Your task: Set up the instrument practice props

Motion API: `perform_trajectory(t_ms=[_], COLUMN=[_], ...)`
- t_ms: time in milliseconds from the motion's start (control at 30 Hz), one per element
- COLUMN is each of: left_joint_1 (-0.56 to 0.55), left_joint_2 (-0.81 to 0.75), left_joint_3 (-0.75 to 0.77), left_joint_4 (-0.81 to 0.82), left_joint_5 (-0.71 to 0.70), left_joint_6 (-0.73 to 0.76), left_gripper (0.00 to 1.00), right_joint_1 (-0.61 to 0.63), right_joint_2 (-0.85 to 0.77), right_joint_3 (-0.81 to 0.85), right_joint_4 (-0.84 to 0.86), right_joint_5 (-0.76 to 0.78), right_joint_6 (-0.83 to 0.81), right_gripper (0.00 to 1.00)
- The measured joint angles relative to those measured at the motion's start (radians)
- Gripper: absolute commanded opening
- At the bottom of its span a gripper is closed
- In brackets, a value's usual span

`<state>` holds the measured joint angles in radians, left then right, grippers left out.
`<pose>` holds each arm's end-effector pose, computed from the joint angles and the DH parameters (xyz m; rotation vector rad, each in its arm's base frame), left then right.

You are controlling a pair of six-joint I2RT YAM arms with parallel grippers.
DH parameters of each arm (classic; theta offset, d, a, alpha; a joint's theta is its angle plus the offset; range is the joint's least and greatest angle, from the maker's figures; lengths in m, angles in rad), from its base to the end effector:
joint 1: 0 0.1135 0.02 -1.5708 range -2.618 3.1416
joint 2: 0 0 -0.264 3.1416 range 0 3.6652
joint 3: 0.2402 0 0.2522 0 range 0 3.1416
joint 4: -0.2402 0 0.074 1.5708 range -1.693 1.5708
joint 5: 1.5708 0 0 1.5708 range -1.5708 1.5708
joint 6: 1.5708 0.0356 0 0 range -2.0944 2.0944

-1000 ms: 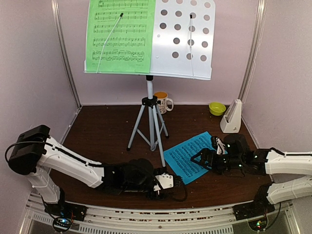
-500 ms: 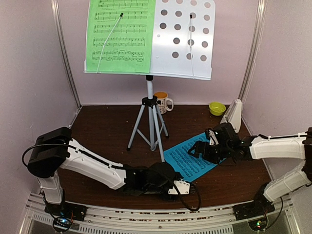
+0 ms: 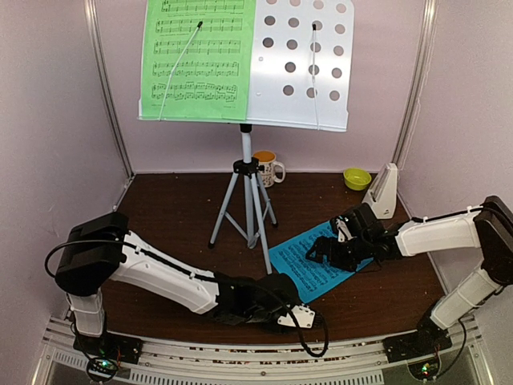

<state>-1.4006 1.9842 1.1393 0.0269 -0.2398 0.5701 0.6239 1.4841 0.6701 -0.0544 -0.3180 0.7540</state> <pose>0.0774 -0.4004 0.1326 1.9041 1.3972 -0.1161 0.2196 0.1718 0.1573 0.0168 2.6420 0.9408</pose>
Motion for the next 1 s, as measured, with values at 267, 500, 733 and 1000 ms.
perform_trajectory(t_ms=[267, 500, 733, 1000], left_joint_1=[-0.001, -0.002, -0.002, 0.015], left_joint_2=[0.014, 0.047, 0.101, 0.153], left_joint_3=[0.016, 0.054, 0.116, 0.167], left_joint_4=[-0.006, 0.0, 0.008, 0.031], left_joint_5=[-0.016, -0.058, -0.099, -0.15], left_joint_6=[0.019, 0.04, 0.073, 0.109], left_gripper=[0.59, 0.57, 0.51, 0.44], right_joint_1=[-0.002, -0.002, -0.002, -0.002], right_joint_2=[0.026, 0.047, 0.066, 0.108], right_joint_3=[0.002, 0.006, 0.008, 0.018], right_joint_4=[0.006, 0.012, 0.045, 0.117], right_joint_5=[-0.008, -0.022, -0.031, -0.063], right_joint_6=[0.0, 0.0, 0.002, 0.005], right_gripper=[0.93, 0.93, 0.92, 0.91])
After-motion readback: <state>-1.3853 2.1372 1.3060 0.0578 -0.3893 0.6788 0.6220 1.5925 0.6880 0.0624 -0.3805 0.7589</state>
